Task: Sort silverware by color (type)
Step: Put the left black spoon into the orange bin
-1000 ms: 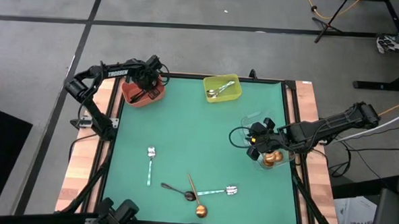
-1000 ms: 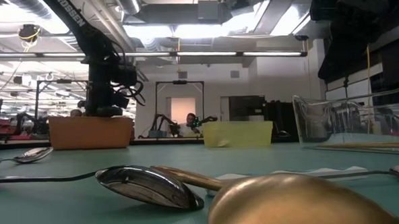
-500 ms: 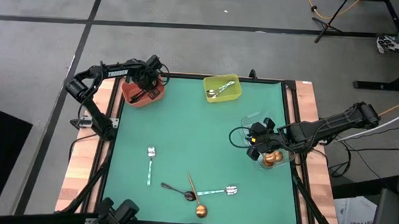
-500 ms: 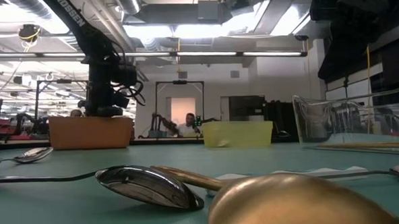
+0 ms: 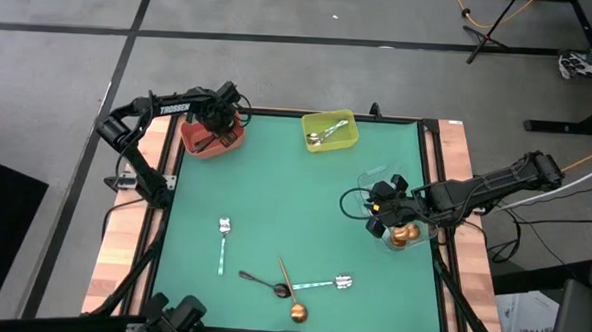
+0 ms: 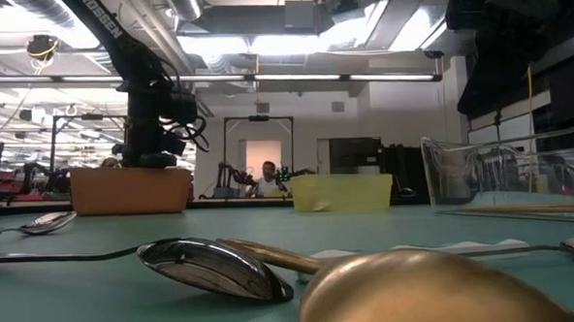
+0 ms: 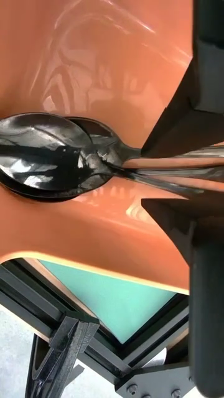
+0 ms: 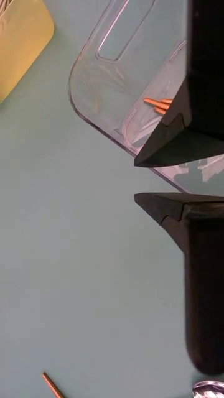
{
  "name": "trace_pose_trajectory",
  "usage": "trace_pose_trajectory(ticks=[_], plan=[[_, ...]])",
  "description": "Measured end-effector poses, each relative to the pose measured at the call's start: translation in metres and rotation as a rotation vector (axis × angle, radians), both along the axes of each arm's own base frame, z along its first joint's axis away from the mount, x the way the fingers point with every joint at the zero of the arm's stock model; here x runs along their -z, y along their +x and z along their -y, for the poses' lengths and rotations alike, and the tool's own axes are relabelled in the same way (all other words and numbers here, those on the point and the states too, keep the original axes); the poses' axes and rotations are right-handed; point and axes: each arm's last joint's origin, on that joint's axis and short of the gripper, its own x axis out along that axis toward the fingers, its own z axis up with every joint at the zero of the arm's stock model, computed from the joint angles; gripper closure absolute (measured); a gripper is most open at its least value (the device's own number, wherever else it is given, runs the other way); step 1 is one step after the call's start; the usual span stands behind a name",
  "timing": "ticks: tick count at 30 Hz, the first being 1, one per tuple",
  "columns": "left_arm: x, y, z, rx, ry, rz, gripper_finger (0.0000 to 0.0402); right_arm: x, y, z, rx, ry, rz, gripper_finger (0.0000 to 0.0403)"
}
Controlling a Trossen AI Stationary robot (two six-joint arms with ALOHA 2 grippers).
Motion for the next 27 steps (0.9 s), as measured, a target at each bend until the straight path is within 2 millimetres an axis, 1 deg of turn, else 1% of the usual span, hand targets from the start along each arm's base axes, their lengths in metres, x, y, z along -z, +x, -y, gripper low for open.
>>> trace_pose_trajectory(ticks=[5, 27], plan=[[-0.0001, 0.0000, 0.0000, -0.001, 0.000, 0.000, 0.0279, 0.0000, 0.0000, 0.0000, 0.000, 0.000, 0.000, 0.0336], [-0.0002, -0.0001, 0.0001, 0.000, 0.000, 0.000, 0.0279, 0.0000, 0.0000, 0.0000, 0.000, 0.000, 0.000, 0.0336]])
